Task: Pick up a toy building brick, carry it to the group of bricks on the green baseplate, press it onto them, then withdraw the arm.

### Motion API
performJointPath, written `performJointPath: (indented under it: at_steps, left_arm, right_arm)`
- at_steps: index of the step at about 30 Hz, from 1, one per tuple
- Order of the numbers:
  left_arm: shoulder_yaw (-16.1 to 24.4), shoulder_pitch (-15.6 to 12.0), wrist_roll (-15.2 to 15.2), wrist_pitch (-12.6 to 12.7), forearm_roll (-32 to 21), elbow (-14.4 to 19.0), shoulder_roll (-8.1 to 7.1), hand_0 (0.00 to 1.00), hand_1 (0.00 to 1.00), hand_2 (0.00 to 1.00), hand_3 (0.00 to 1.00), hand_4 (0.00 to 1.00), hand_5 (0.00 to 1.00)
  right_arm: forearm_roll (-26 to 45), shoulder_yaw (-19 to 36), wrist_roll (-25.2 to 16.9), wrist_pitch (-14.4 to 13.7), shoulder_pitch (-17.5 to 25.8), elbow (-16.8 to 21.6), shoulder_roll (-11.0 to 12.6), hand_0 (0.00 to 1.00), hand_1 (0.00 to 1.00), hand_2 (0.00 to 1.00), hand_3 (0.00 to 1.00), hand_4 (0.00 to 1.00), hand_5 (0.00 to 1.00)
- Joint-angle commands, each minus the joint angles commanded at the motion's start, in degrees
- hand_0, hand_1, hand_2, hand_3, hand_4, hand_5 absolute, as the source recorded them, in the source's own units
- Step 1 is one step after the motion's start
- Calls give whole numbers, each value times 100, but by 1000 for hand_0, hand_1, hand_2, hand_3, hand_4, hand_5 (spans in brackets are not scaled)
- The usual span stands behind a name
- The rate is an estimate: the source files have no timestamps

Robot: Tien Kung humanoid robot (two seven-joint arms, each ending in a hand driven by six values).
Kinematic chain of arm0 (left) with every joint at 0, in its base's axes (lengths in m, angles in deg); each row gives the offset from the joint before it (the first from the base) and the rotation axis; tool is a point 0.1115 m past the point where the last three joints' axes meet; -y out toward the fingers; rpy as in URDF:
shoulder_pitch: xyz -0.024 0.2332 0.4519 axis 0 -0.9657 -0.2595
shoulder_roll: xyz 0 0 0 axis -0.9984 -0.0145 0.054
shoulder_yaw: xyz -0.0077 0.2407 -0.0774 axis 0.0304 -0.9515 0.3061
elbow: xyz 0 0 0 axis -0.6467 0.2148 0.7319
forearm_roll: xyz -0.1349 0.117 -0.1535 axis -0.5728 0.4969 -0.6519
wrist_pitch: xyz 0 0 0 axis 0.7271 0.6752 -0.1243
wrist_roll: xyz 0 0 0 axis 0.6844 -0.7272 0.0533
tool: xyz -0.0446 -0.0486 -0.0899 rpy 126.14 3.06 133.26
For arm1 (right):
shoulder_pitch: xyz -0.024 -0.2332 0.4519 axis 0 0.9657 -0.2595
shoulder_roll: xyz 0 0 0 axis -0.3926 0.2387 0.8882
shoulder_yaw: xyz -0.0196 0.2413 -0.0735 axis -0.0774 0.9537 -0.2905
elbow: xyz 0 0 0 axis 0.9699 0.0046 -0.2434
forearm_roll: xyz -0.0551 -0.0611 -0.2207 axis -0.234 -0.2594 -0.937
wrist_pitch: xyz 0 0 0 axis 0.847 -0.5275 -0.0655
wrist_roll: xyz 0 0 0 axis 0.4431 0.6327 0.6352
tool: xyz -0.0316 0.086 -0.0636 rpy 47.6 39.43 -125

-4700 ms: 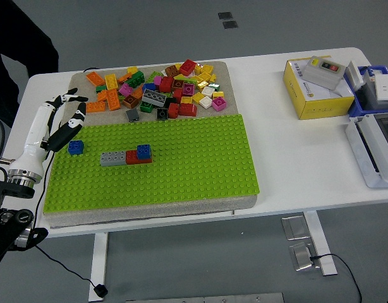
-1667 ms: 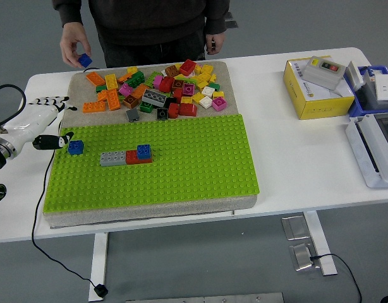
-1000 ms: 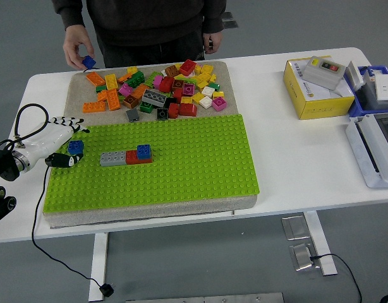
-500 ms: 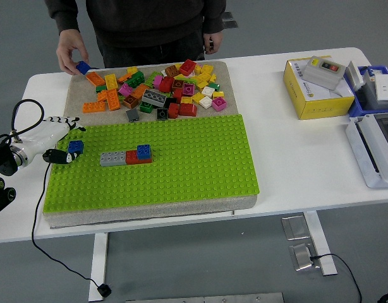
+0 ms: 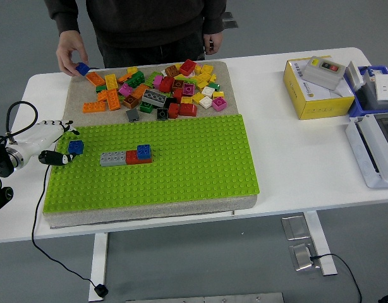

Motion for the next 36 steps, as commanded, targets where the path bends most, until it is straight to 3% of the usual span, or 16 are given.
performJointPath:
  at_steps: [36]
  left_arm:
    - [-268,72,204,85,-720,-505,303,998,998,997,754,677,340]
  right_arm:
    - [495,-400,-277,99,-4,-42,-24,653,618,695,701,439,998]
